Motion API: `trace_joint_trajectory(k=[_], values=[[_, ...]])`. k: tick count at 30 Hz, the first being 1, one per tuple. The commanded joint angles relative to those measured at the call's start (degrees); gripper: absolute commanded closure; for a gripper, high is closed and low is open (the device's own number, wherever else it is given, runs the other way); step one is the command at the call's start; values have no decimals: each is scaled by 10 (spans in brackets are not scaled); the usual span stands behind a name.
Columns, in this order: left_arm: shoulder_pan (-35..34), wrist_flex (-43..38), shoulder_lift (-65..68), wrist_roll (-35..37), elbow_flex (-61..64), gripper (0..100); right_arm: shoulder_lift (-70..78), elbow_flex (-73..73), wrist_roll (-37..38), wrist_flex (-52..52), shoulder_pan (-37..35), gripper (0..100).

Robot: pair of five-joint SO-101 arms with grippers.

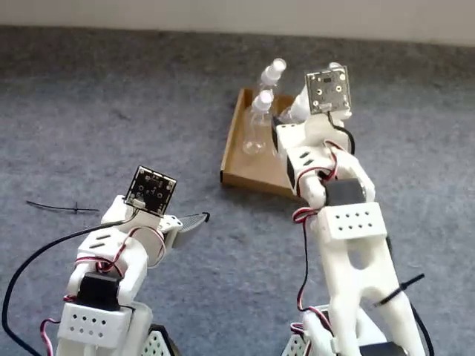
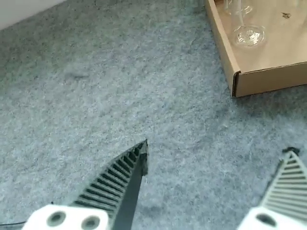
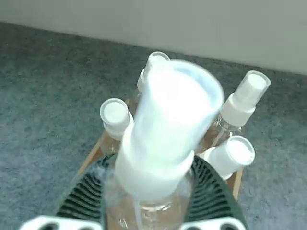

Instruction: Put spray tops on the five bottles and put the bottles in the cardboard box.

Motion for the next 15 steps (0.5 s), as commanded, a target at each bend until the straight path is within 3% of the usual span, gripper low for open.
trace_joint_trajectory(k=[1,8,15], values=[[-7,-15,-8,4,-1,632,9,-4,4,-46,8,994],[-7,-17,-8,4,-1,632,31,56,4,-56,-21,994],[-7,-16,-8,4,-1,632,50,131,4,-173,-27,994]])
